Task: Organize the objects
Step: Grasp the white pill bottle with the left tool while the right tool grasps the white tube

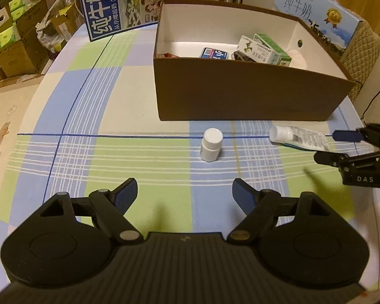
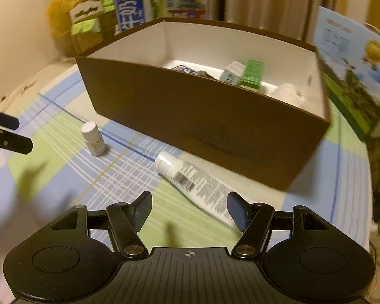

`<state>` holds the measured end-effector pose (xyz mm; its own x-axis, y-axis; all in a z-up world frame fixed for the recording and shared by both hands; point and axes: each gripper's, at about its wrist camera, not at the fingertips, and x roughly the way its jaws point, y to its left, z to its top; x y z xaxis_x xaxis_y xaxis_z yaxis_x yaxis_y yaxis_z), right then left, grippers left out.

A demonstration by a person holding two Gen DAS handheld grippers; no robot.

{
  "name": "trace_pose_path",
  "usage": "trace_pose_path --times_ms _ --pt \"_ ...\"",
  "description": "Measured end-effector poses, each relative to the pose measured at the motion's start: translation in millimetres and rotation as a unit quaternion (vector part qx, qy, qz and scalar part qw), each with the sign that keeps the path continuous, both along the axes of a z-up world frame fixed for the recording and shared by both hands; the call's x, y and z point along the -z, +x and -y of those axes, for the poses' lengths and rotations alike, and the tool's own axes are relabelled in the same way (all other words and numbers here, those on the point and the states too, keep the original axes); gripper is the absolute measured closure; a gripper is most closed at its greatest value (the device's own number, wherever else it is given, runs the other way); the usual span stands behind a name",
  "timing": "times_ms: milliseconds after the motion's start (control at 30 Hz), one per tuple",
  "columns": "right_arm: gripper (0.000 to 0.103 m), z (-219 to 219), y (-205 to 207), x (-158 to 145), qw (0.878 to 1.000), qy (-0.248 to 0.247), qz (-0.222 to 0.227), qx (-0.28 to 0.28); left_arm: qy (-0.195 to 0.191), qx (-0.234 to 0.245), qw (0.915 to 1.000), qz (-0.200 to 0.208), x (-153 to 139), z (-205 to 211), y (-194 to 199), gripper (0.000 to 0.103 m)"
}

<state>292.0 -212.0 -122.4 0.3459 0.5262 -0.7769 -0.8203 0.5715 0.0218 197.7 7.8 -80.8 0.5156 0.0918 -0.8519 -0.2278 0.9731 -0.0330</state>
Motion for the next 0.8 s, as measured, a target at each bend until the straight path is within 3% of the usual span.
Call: trace_pose_path --times_ms 200,433,700,800 --pt "0.04 -23.4 19.1 18.0 0.999 -0.021 0.023 -0.037 0.001 0.002 1.0 -0.006 13.7 -4.0 12.5 0.024" --pt "0.04 -35.4 32.1 36.9 0.998 -0.022 0.008 -0.051 0.0 0.011 0.9999 -0.008 26.4 -6.4 25.3 0.024" --pt "0.041 -32.6 4.9 36.6 0.997 -0.043 -0.024 -0.064 -0.007 0.025 0.9996 -0.008 37.3 -9.0 36.4 0.024" --pt "0.041 -31.0 -6.0 38.5 0.998 -0.038 -0.029 -0.03 -0.014 0.036 0.9993 0.0 41.4 -8.0 41.0 0.024"
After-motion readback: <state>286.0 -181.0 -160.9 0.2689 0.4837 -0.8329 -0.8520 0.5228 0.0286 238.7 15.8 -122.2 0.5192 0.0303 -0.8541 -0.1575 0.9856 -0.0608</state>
